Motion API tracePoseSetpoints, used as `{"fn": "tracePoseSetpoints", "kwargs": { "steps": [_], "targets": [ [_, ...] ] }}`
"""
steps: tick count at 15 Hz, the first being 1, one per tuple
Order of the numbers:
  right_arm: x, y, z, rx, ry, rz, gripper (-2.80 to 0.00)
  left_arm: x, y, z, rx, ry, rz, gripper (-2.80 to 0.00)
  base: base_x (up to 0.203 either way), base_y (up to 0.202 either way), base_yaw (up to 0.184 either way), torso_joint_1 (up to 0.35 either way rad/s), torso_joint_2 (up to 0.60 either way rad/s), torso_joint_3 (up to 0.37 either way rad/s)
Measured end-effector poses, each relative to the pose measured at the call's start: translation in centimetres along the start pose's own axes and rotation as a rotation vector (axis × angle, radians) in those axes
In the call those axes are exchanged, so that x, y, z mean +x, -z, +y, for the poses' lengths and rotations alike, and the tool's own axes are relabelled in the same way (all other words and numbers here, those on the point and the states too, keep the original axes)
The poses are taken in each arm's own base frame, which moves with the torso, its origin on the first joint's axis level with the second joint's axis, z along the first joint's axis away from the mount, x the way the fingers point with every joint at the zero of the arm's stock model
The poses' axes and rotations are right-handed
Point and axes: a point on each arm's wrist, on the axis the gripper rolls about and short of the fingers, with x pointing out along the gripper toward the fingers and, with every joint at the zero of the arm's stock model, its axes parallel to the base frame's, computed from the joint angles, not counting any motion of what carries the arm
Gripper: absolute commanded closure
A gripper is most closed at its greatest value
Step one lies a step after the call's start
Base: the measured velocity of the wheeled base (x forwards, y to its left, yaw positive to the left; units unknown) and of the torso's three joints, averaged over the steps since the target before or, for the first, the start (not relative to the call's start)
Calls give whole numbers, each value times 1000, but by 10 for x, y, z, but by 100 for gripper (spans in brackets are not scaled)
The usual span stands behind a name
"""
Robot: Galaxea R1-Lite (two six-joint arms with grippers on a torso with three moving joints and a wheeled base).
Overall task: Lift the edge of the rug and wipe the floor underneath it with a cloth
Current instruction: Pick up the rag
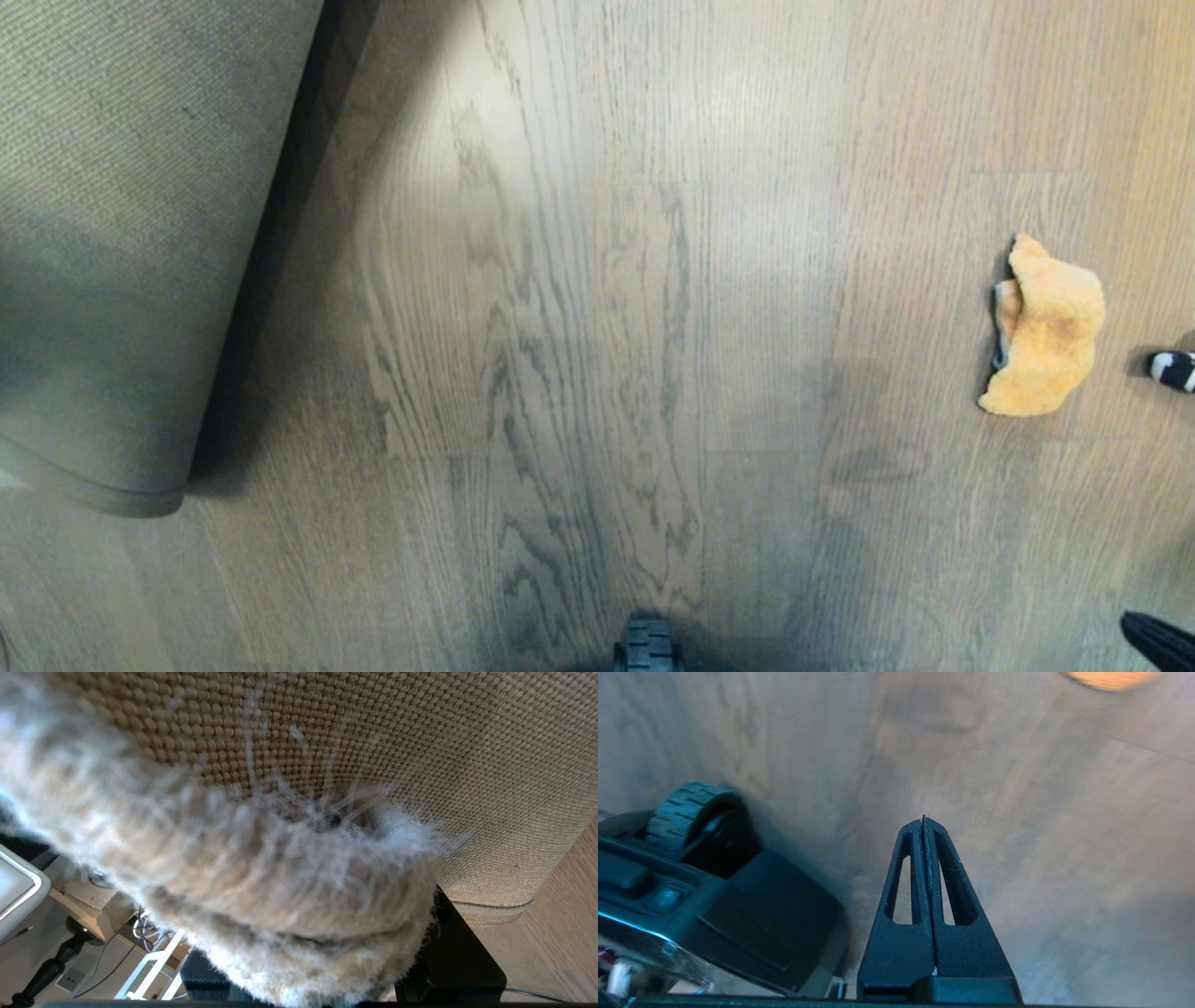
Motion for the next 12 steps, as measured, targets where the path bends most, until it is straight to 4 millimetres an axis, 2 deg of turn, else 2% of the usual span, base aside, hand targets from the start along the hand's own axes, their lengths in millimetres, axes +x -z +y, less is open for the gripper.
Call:
{"fn": "tracePoseSetpoints", "kwargs": {
  "steps": [1, 5, 9, 12],
  "targets": [
    [12, -5, -3, 2, -18, 11, -280, 0, 1, 0, -1, 0, 5, 0, 0, 0, 0, 0, 0, 0],
    [57, -27, -15, 50, -70, -50, -280, 0, 8, 0, 23, -3, 29, 0, 0, 0, 0, 0, 0, 0],
    [90, -47, -26, 115, -86, -59, -280, 0, 12, -1, 18, -2, 45, 0, 0, 0, 0, 0, 0, 0],
    [112, -54, -39, 125, -52, -64, -280, 1, 14, -1, 16, -3, 51, 0, 0, 0, 0, 0, 0, 0]
  ]
}}
